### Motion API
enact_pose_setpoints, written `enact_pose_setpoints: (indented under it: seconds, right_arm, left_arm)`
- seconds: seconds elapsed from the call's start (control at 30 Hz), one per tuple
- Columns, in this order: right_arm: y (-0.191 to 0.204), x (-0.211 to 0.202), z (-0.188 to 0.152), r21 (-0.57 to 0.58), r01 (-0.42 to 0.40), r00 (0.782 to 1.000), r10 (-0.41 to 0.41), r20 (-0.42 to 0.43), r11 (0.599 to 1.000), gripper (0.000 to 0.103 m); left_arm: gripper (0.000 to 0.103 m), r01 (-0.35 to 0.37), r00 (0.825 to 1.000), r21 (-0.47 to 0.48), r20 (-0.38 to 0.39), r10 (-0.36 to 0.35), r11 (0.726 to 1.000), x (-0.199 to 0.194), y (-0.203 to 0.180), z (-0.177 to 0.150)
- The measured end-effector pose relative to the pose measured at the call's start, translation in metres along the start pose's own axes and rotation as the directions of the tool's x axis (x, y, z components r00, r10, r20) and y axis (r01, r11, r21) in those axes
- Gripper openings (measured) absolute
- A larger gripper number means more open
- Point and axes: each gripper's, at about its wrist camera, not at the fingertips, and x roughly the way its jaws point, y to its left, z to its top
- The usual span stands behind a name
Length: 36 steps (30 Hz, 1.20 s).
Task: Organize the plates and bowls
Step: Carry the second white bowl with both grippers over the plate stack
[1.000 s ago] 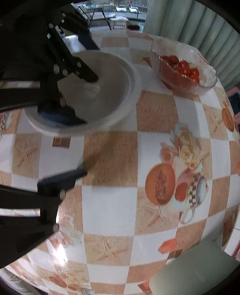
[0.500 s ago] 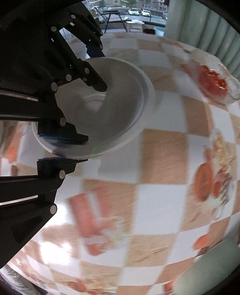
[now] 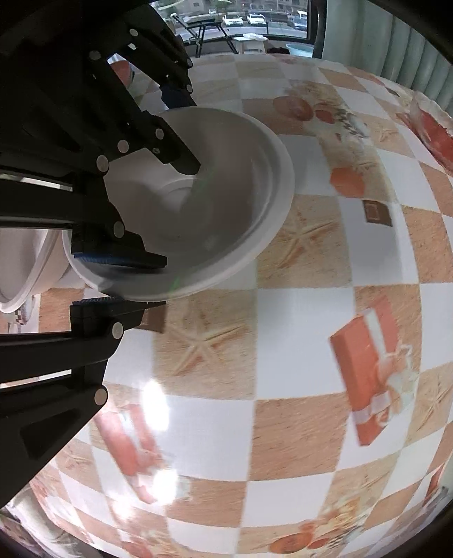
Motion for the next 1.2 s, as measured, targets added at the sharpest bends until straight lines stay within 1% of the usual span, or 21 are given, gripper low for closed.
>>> enact_pose_setpoints:
  seconds: [0.07, 0.1, 0.13, 0.2, 0.23, 0.27, 0.37, 0.47, 0.6, 0.7, 0.73, 0.77, 0.83, 0.9, 1.0, 1.07, 1.17, 1.2]
  right_arm:
    - [-0.002, 0.001, -0.003, 0.008, 0.000, 1.000, 0.000, 0.005, 1.000, 0.016]
    - [-0.004, 0.006, -0.017, 0.009, 0.004, 1.000, -0.004, 0.007, 1.000, 0.016]
    - [0.001, 0.005, -0.016, 0.009, 0.009, 1.000, -0.009, 0.008, 1.000, 0.016]
    - [-0.005, 0.001, -0.016, 0.008, 0.023, 1.000, -0.023, 0.009, 1.000, 0.016]
    - [-0.017, -0.008, -0.020, 0.010, 0.023, 1.000, -0.023, 0.013, 1.000, 0.016]
    - [-0.014, -0.013, -0.018, 0.011, 0.022, 1.000, -0.022, 0.017, 1.000, 0.016]
    - [-0.016, -0.030, -0.024, 0.008, 0.018, 0.999, -0.019, 0.038, 1.000, 0.016]
    - [-0.020, -0.044, -0.030, -0.008, 0.025, 0.998, -0.024, 0.054, 1.000, 0.016]
    - [-0.024, -0.060, -0.048, -0.024, 0.035, 0.997, -0.033, 0.062, 0.999, 0.016]
    - [-0.028, -0.067, -0.074, -0.026, 0.045, 0.998, -0.044, 0.044, 0.999, 0.016]
    - [-0.029, -0.068, -0.081, -0.023, 0.049, 0.998, -0.048, 0.036, 0.999, 0.016]
    - [-0.029, -0.068, -0.091, -0.020, 0.053, 0.998, -0.052, 0.025, 0.998, 0.017]
    - [-0.031, -0.066, -0.110, -0.012, 0.058, 0.998, -0.058, 0.007, 0.998, 0.017]
    - [-0.031, -0.067, -0.122, -0.001, 0.054, 0.998, -0.054, -0.011, 0.999, 0.017]
    - [-0.031, -0.061, -0.141, 0.011, 0.051, 0.998, -0.051, -0.036, 0.999, 0.017]
    - [-0.032, -0.058, -0.146, 0.024, 0.052, 0.998, -0.051, -0.042, 0.998, 0.018]
    - [-0.033, -0.057, -0.145, 0.030, 0.069, 0.997, -0.069, -0.031, 0.997, 0.018]
    - [-0.033, -0.057, -0.145, 0.033, 0.071, 0.997, -0.070, -0.026, 0.997, 0.018]
  left_arm:
    - [0.032, -0.001, 1.000, -0.002, 0.008, 0.001, 1.000, 0.001, 0.001, 0.000]
    - [0.032, 0.002, 1.000, -0.010, 0.007, -0.002, 1.000, 0.002, 0.001, -0.001]
    - [0.032, 0.006, 1.000, -0.022, 0.002, -0.006, 1.000, 0.002, 0.001, -0.002]
    - [0.032, 0.022, 1.000, -0.058, -0.007, -0.023, 0.998, 0.002, 0.004, -0.001]
    - [0.032, 0.030, 0.999, -0.074, -0.011, -0.031, 0.997, 0.002, 0.007, -0.003]
    - [0.032, 0.034, 0.999, -0.082, -0.010, -0.035, 0.996, 0.001, 0.024, 0.004]
    - [0.033, 0.025, 1.000, -0.067, 0.017, -0.024, 0.997, -0.015, 0.028, 0.011]
    - [0.032, 0.010, 0.999, -0.042, 0.035, -0.008, 0.999, -0.032, 0.024, 0.004]
    - [0.033, 0.023, 0.998, -0.003, 0.060, -0.023, 1.000, -0.055, 0.014, -0.016]
    - [0.033, 0.029, 0.998, 0.039, 0.056, -0.031, 0.999, -0.066, 0.001, -0.043]
    - [0.033, 0.034, 0.998, 0.052, 0.049, -0.036, 0.998, -0.071, -0.003, -0.057]
    - [0.033, 0.037, 0.998, 0.057, 0.043, -0.039, 0.998, -0.074, -0.012, -0.065]
    - [0.033, 0.045, 0.999, 0.062, 0.025, -0.047, 0.997, -0.075, -0.016, -0.077]
    - [0.034, 0.057, 0.998, 0.077, 0.004, -0.057, 0.995, -0.076, -0.028, -0.092]
    - [0.034, 0.056, 0.998, 0.139, -0.027, -0.052, 0.989, -0.076, -0.040, -0.108]
    - [0.034, 0.055, 0.998, 0.164, -0.038, -0.050, 0.985, -0.074, -0.043, -0.112]
    - [0.034, 0.069, 0.996, 0.176, -0.060, -0.060, 0.982, -0.068, -0.046, -0.117]
    - [0.037, 0.071, 0.996, 0.178, -0.059, -0.061, 0.982, -0.068, -0.047, -0.118]
